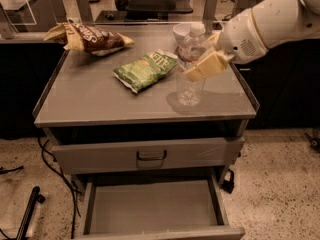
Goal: Place water bottle into middle drawer
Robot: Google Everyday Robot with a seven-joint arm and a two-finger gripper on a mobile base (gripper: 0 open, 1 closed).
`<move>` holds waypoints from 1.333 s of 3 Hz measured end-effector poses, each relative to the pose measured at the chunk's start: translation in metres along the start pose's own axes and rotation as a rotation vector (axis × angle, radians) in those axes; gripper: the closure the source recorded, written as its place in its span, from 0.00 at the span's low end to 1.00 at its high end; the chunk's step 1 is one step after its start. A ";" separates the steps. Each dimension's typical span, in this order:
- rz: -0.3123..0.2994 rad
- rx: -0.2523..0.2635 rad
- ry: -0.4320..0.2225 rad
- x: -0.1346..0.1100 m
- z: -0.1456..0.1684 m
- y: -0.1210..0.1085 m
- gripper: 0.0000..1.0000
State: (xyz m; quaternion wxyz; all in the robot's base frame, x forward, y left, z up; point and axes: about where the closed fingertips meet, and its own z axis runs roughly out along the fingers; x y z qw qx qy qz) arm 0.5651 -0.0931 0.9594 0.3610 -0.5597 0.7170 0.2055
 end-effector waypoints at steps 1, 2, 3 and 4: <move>0.095 0.013 0.005 0.032 -0.014 0.059 1.00; 0.090 0.010 0.013 0.030 -0.014 0.060 1.00; 0.109 0.009 0.030 0.045 -0.012 0.079 1.00; 0.144 0.008 0.042 0.069 -0.009 0.113 1.00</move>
Offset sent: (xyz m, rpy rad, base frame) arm -0.1002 -0.0259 -0.0287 0.0438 0.0942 -0.1188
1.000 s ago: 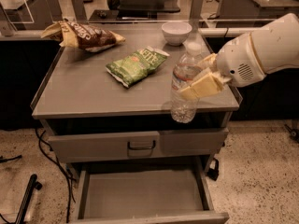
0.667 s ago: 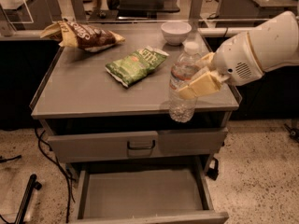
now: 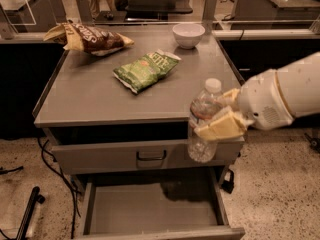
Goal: Place water bottle into middle drawer
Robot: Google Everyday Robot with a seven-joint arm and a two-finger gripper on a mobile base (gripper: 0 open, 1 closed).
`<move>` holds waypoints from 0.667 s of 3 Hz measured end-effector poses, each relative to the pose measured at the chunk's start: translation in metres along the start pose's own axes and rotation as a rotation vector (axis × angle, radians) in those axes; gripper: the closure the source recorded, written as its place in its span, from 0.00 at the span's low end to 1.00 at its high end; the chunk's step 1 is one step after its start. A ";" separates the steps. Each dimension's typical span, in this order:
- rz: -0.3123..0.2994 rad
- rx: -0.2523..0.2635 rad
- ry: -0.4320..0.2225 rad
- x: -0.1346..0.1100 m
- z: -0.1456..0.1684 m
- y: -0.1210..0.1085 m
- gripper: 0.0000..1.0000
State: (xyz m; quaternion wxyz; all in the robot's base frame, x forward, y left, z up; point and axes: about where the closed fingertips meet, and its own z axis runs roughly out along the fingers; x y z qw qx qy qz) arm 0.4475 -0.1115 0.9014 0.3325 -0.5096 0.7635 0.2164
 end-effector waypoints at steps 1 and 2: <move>0.017 -0.005 -0.038 0.036 0.016 0.024 1.00; -0.032 0.010 -0.082 0.088 0.046 0.037 1.00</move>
Offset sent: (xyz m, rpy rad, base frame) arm -0.0574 -0.0196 -0.1602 0.1079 -0.1194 0.0373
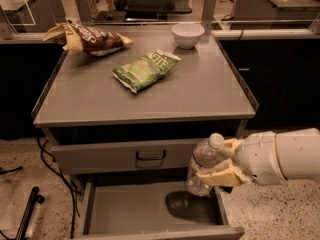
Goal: Place water bottle into middle drawer
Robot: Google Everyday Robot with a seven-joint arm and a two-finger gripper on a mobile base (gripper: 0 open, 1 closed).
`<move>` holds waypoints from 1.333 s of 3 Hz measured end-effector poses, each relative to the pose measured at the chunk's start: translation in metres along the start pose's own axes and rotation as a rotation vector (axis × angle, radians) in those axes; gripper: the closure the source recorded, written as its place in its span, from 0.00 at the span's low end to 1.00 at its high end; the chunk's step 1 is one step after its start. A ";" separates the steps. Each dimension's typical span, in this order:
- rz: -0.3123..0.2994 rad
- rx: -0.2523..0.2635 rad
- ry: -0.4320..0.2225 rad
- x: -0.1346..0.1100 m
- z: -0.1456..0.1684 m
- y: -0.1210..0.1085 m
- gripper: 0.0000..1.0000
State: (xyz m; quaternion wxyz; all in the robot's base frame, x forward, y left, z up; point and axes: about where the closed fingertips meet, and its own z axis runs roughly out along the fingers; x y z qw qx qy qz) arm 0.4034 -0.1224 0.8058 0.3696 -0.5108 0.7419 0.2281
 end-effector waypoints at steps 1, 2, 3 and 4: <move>-0.030 -0.004 0.005 -0.008 -0.002 0.000 1.00; -0.063 0.002 0.014 -0.004 0.002 -0.001 1.00; -0.132 0.011 0.007 0.021 0.023 0.002 1.00; -0.168 0.000 -0.021 0.050 0.053 0.004 1.00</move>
Offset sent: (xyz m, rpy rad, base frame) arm 0.0044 0.0000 -0.0067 -0.0668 -0.0969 0.0757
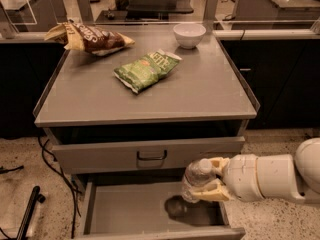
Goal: Place water bottle into middle drawer
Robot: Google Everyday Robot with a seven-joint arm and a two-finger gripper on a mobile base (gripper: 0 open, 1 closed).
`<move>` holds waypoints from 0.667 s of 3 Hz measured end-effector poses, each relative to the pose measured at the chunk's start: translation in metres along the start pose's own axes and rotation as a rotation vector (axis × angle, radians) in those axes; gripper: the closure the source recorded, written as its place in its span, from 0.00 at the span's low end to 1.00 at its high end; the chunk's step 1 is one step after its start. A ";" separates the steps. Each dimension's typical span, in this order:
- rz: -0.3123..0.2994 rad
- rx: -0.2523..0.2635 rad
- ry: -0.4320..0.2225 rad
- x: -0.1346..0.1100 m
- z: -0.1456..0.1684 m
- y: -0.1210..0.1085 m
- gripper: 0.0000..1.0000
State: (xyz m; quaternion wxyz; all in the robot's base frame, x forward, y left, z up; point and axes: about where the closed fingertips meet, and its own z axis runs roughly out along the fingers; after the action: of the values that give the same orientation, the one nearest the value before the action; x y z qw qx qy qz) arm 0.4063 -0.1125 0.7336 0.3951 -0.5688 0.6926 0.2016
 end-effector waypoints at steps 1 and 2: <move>-0.016 -0.042 -0.031 0.028 0.035 0.007 1.00; -0.030 -0.090 -0.056 0.050 0.064 0.012 1.00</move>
Offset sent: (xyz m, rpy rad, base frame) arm 0.0114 0.0266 -0.1271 0.0759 0.0406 0.1580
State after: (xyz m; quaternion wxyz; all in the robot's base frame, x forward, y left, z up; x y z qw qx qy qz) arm 0.4132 -0.0941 0.6540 0.3911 -0.5905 0.6630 0.2425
